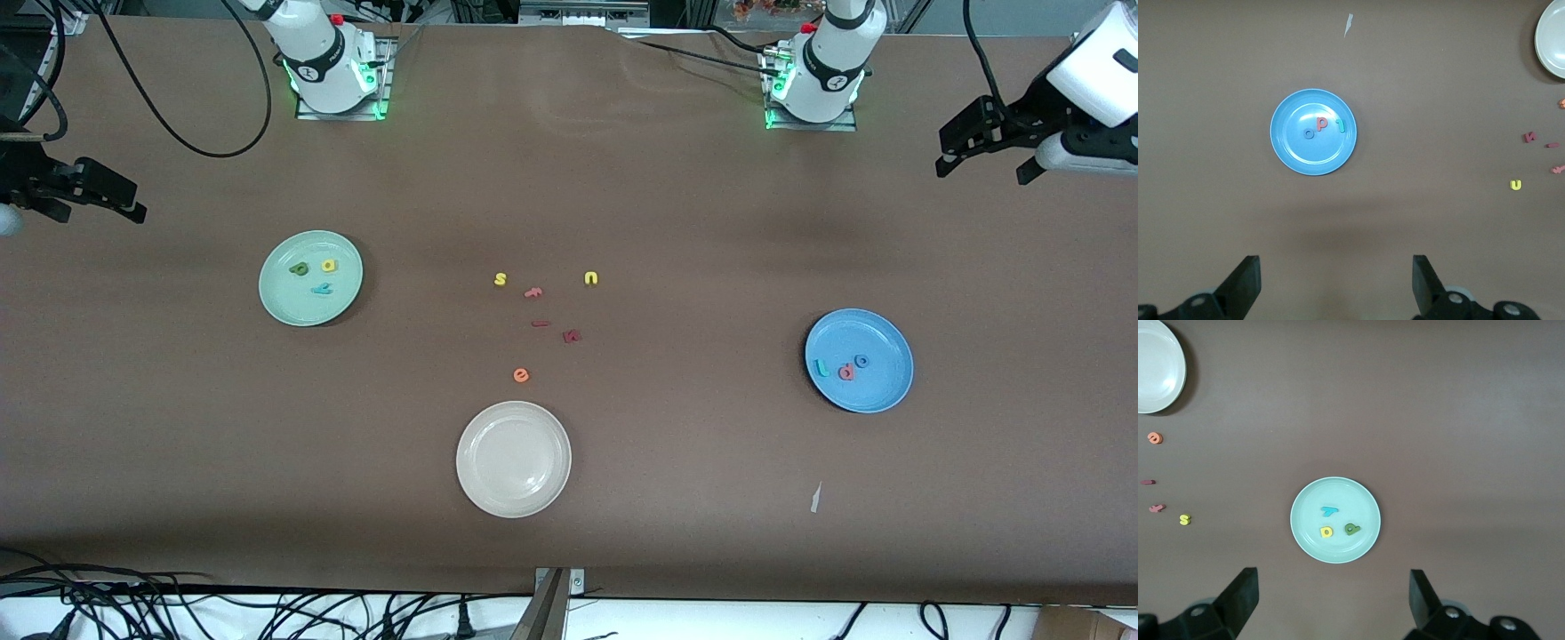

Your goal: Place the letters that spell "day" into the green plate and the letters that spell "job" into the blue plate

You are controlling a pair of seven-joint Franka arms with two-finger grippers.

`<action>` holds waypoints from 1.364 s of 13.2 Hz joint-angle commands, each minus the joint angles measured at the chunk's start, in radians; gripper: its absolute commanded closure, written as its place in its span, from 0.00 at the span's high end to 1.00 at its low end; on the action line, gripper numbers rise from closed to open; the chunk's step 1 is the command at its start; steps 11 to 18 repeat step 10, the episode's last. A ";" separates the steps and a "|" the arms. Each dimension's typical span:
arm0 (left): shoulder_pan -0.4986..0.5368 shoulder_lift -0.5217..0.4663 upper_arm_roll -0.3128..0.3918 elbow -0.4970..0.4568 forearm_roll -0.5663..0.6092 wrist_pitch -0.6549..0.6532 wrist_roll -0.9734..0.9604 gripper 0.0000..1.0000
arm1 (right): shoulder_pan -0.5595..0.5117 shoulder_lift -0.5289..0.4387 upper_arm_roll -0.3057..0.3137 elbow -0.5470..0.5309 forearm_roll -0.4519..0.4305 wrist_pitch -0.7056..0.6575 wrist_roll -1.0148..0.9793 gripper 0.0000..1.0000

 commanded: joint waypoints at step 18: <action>-0.019 0.107 -0.021 0.139 0.024 -0.052 -0.007 1.00 | -0.004 -0.014 0.007 -0.001 -0.012 -0.015 -0.011 1.00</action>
